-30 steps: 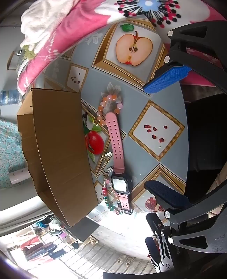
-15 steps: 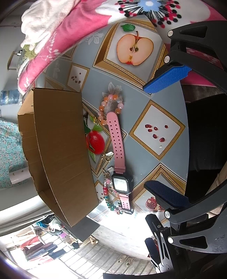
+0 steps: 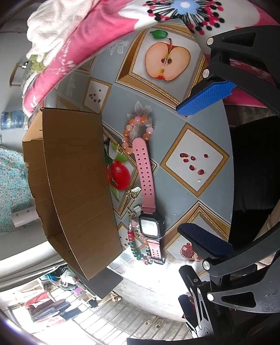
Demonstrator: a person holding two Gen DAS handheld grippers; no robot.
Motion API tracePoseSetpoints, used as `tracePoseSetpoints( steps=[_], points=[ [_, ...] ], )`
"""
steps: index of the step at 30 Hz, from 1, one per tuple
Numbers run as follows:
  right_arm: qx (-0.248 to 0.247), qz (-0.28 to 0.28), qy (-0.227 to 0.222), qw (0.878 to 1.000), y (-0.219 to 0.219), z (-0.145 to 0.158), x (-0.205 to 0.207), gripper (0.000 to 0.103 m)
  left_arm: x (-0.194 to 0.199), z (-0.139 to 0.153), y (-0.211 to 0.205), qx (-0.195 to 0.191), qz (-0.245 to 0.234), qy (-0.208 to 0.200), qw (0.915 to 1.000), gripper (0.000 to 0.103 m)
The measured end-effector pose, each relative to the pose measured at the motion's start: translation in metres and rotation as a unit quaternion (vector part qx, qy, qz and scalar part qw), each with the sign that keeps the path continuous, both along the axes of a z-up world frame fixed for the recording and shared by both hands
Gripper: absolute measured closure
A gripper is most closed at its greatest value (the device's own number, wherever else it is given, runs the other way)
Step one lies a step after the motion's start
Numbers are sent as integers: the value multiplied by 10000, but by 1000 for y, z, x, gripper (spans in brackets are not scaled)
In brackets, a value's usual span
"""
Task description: Organize jewelry
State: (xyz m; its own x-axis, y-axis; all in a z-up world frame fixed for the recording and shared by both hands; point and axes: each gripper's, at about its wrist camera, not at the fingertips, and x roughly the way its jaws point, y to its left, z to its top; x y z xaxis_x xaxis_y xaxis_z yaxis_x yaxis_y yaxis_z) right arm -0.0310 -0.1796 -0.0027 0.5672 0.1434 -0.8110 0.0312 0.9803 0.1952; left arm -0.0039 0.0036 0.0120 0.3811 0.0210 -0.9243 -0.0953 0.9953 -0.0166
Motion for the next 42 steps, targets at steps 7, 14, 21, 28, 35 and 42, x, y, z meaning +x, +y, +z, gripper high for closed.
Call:
tracePoseSetpoints(
  steps=[7, 14, 21, 28, 35, 42],
  points=[
    [-1, 4, -2, 10000, 0, 1, 1, 7, 0, 1, 1, 6, 3, 2, 10000, 5],
    [-3, 2, -8, 10000, 0, 1, 0, 7, 0, 1, 2, 6, 0, 3, 10000, 5],
    [-16, -7, -17, 10000, 1, 0, 0, 7, 0, -1, 4, -22, -3, 27, 10000, 5],
    [-44, -70, 74, 9999, -1, -6, 2, 7, 5, -13, 10, -152, -12, 247, 9996, 5],
    [-361, -1, 363, 9987, 3, -22, 11, 7, 23, -38, 26, -432, 27, 675, 9968, 5],
    [-1004, 229, 466, 9936, 8, -38, 21, 7, 39, -50, 41, -97, -169, 621, 9979, 5]
  ],
)
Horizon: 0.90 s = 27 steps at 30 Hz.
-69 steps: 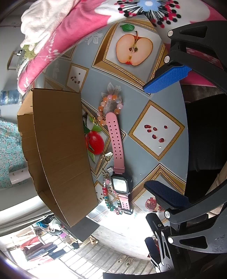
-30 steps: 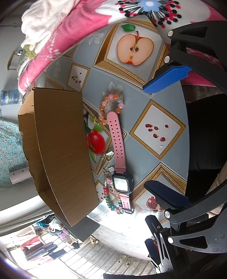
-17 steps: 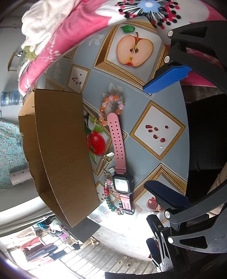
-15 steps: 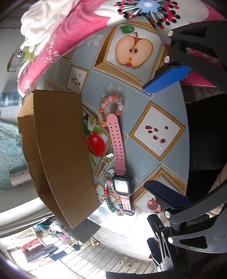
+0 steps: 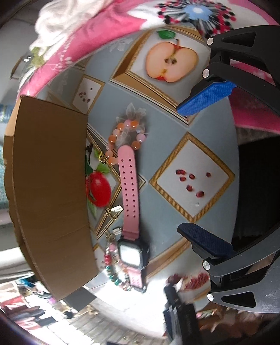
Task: Organize jewelry
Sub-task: 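Grasp the pink watch strap with the right tool while the left tool grasps the other strap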
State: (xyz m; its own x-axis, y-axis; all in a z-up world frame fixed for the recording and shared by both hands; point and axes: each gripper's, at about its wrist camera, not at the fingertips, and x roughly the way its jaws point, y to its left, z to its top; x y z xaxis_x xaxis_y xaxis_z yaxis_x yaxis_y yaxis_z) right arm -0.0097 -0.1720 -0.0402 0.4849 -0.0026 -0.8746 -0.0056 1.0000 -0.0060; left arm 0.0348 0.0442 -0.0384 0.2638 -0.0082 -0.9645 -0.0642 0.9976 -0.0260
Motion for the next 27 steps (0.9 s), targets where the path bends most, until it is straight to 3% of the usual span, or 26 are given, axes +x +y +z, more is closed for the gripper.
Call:
tracePoseSetpoints(
  steps=[8, 19, 25, 27],
  points=[
    [-73, 239, 11, 9997, 1, -12, 3, 7, 15, -7, 4, 35, -459, 85, 9989, 5],
    [-186, 1106, -310, 9932, 9, -17, 3, 7, 0, -23, -25, 489, -1207, 90, 9914, 4],
    [152, 1164, -452, 9921, -2, -14, -5, 7, -20, -23, -32, 488, -1276, -213, 9904, 4],
    [340, 1147, -740, 9901, -8, -1, -12, 7, -23, -24, -31, 436, -1271, -290, 9905, 4]
  ],
)
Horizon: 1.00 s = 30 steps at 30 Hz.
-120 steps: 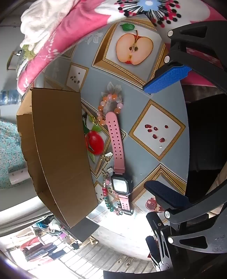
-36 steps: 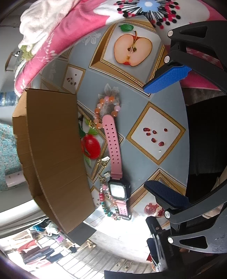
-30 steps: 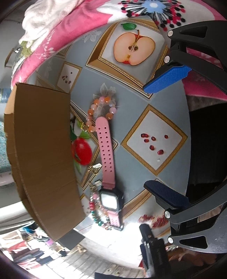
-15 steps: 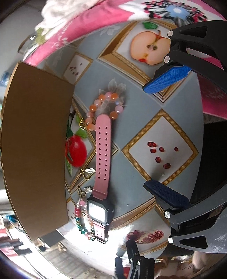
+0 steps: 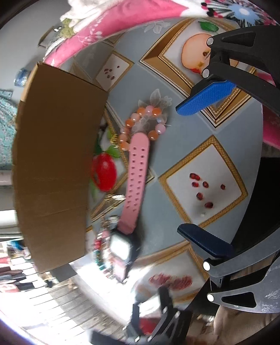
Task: Organize jewelry
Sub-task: 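Grasp the pink watch strap with the right tool while the left tool grasps the other strap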
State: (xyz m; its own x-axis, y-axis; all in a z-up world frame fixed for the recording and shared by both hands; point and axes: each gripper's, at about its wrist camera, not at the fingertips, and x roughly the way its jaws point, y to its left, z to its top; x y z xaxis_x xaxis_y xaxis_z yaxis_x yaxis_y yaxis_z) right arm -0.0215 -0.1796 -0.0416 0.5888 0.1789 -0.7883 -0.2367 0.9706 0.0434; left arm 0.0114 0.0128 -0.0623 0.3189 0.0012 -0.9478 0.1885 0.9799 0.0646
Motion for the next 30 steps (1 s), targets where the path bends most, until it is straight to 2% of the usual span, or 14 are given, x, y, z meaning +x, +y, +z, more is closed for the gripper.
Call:
tracePoseSetpoints(
  steps=[3, 5, 8, 11, 15, 20, 24, 27, 30],
  points=[
    [86, 191, -435, 9988, 2, 18, -10, 7, -11, 10, 7, -227, 81, -222, 9995, 4],
    [273, 469, -529, 9971, 7, 25, -11, 9, -14, 17, 16, -358, 165, -407, 9984, 4],
    [441, 1007, -453, 9929, 27, 31, -6, 12, -19, 24, 25, -516, 319, -734, 9955, 8],
    [358, 1500, -303, 9876, 53, 26, -1, 19, -24, 27, 33, -703, 416, -939, 9922, 15],
    [325, 1843, -147, 9822, 78, 26, 12, 27, -25, 32, 41, -923, 410, -1096, 9888, 31],
    [99, 2148, -79, 9766, 89, 28, 24, 31, -22, 38, 42, -1098, 84, -1304, 9853, 45],
    [-168, 2383, 30, 9710, 97, 23, 32, 39, -15, 44, 38, -1191, -207, -1472, 9817, 56],
    [-485, 2577, 52, 9650, 106, 18, 36, 39, -15, 48, 36, -1281, -394, -1609, 9778, 61],
    [-843, 2776, 88, 9569, 117, 11, 36, 39, -16, 54, 32, -1399, -600, -1720, 9733, 62]
  ],
)
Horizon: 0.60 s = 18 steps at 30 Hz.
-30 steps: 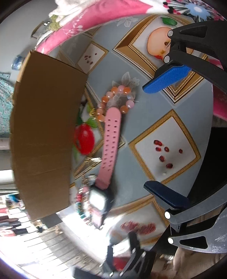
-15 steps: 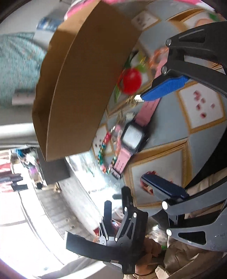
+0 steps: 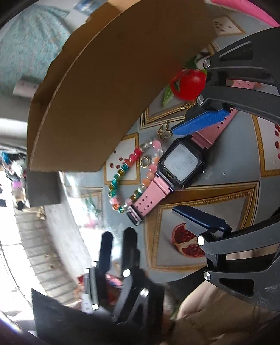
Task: Organize jewelry
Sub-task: 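Grasp the pink watch strap with the right tool while the left tool grasps the other strap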
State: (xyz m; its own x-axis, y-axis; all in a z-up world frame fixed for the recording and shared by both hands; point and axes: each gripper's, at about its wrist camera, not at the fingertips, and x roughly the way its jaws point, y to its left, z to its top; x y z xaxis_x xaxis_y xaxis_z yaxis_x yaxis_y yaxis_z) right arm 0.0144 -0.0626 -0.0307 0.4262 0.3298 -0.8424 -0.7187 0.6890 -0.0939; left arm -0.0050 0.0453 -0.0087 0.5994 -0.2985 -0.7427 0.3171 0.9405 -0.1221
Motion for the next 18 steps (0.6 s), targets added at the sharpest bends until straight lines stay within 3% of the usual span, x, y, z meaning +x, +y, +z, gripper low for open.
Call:
tracePoseSetpoints(
  steps=[3, 5, 6, 10, 16, 18],
  points=[
    [-234, 147, -105, 9996, 8, -6, 1, 39, -3, 2, -5, 3, -196, -102, 9998, 62],
    [-250, 245, -80, 9994, 10, -4, 1, 46, -5, 4, -9, 24, -294, -154, 9994, 62],
    [-278, 280, -80, 9992, 12, -3, 2, 54, -6, 5, -10, 35, -334, -176, 9993, 62],
    [-301, 454, 75, 9985, 15, -3, 3, 55, -13, 7, -19, 109, -570, -252, 9980, 62],
    [247, 564, 1006, 9930, -8, 1, 15, 55, -24, 1, -37, 508, -1028, -257, 9931, 62],
    [405, 625, 1358, 9879, -14, 1, 25, 55, -28, -2, -45, 796, -1119, -300, 9901, 62]
  ],
)
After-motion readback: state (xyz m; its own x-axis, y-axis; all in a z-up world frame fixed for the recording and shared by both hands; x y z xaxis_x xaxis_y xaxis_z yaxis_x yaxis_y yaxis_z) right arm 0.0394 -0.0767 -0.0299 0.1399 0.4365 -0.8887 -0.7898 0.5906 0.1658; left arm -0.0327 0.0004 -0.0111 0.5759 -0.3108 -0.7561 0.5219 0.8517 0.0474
